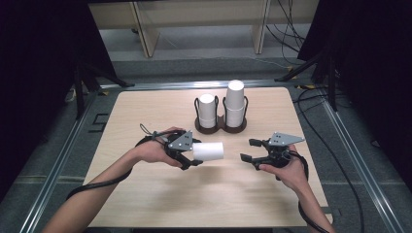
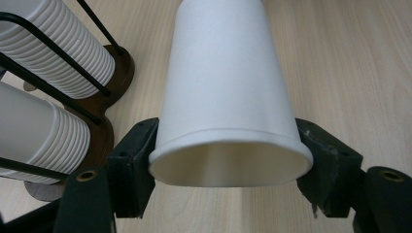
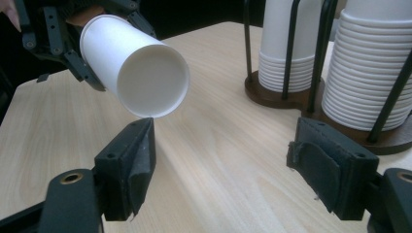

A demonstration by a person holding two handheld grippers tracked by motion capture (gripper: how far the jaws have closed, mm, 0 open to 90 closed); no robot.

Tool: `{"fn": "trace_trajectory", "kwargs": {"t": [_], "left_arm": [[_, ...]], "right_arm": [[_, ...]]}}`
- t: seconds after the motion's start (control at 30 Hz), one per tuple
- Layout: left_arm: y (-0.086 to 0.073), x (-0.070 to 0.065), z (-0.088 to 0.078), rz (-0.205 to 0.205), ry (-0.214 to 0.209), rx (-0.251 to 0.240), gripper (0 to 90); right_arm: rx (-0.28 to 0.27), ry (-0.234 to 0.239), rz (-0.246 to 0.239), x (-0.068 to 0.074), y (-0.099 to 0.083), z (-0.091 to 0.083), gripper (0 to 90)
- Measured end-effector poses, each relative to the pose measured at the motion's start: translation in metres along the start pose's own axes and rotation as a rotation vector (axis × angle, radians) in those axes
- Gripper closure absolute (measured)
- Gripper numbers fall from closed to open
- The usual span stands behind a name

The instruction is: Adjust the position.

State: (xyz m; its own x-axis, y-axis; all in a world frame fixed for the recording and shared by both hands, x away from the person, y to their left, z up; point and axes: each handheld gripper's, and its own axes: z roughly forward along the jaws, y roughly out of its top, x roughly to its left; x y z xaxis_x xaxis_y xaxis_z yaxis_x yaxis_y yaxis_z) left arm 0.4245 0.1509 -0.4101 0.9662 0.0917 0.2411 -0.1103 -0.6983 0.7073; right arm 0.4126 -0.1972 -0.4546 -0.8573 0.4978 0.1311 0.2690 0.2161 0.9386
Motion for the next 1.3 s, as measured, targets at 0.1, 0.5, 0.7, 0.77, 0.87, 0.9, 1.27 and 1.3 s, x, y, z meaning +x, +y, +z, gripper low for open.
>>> {"fn": "trace_trajectory", "kwargs": {"t": [0.1,0.5,0.7,0.77,0.87,0.9,1.27,1.3], "left_arm": [[0.002,-0.002,0.0,-0.002,0.0,0.007,30.0],[0.008,-0.001,-0.003,0.072,-0.03,0.068,30.1],[0.01,-0.003,-0.003,0.075,-0.055,0.08,30.1],[0.01,-0.004,-0.002,0.083,-0.064,0.091,30.1],[0.011,-0.005,-0.002,0.108,-0.076,0.115,30.1],[0.011,-0.005,-0.002,0.114,-0.082,0.119,30.1],[0.014,-0.004,-0.002,0.14,-0.094,0.157,30.2],[0.014,-0.004,-0.002,0.146,-0.1,0.166,30.2]], "right_arm": [[0.019,0.001,-0.013,0.0,0.001,-0.001,24.6],[0.054,0.031,-0.025,0.002,0.001,0.004,24.1],[0.076,0.036,-0.041,0.003,0.001,0.006,23.8],[0.087,0.052,-0.032,0.005,0.001,0.007,23.8],[0.105,0.06,-0.047,0.006,0.001,0.009,23.8],[0.108,0.063,-0.042,0.006,0.001,0.009,23.8],[0.133,0.077,-0.056,0.008,0.001,0.013,23.7],[0.136,0.081,-0.06,0.008,0.001,0.013,23.7]]}}
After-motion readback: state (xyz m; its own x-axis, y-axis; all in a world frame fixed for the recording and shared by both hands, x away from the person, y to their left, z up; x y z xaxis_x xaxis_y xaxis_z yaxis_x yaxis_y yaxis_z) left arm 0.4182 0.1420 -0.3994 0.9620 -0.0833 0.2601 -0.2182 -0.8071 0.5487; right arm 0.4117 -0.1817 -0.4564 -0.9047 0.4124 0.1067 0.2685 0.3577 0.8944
